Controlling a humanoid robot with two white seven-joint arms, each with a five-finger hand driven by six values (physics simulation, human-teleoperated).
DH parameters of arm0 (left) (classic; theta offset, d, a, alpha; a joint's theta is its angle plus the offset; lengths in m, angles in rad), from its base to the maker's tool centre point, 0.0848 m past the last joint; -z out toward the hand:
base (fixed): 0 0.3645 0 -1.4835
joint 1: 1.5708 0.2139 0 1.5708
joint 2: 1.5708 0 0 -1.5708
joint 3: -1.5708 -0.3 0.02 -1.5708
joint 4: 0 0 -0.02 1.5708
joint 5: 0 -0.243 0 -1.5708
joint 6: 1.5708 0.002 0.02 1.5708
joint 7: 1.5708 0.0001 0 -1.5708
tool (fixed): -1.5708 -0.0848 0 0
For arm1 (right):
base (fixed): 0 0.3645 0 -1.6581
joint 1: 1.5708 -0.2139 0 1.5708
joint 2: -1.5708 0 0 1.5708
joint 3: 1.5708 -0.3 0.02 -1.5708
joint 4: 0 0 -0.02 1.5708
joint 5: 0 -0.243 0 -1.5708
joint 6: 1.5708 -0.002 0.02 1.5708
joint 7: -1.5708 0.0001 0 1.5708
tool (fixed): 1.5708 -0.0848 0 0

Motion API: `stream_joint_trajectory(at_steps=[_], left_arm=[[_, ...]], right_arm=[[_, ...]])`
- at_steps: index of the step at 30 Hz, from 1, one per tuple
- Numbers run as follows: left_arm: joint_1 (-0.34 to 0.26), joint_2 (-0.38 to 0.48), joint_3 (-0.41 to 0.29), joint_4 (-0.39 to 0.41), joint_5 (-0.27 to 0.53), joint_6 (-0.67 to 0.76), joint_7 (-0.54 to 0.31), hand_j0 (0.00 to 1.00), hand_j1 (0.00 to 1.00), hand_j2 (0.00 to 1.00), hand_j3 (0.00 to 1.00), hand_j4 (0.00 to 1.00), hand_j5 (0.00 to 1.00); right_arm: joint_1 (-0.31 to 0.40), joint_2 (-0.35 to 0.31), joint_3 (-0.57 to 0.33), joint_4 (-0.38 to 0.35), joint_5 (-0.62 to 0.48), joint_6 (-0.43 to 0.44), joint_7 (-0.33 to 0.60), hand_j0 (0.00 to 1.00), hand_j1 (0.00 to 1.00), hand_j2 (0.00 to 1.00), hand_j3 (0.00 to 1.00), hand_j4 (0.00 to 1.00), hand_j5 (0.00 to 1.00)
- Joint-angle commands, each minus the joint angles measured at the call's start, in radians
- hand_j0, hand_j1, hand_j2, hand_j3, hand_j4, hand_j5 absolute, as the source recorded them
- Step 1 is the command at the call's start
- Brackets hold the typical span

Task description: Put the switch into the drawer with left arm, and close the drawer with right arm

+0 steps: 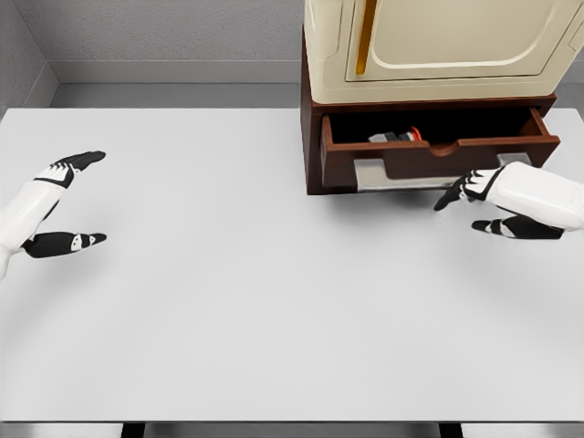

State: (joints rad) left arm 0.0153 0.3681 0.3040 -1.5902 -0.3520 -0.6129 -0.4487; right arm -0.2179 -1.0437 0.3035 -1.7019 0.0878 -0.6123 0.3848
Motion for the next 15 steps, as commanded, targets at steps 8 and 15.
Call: stream_joint_trajectory(at_steps=[8, 15], left_arm=[[0.002, 0.000, 0.000, -0.002, 0.010, 0.002, -0.001, 1.00, 1.00, 1.00, 1.00, 1.00, 1.00], [0.003, -0.002, 0.000, -0.020, 0.008, 0.002, -0.001, 1.00, 1.00, 1.00, 1.00, 1.00, 1.00]], right_arm=[[0.005, 0.001, 0.045, 0.031, -0.003, 0.001, -0.004, 0.73, 0.73, 0.73, 0.73, 0.73, 0.73], [-0.017, 0.017, 0.046, 0.056, 0.004, 0.001, -0.003, 0.73, 0.73, 0.73, 0.73, 0.73, 0.73]])
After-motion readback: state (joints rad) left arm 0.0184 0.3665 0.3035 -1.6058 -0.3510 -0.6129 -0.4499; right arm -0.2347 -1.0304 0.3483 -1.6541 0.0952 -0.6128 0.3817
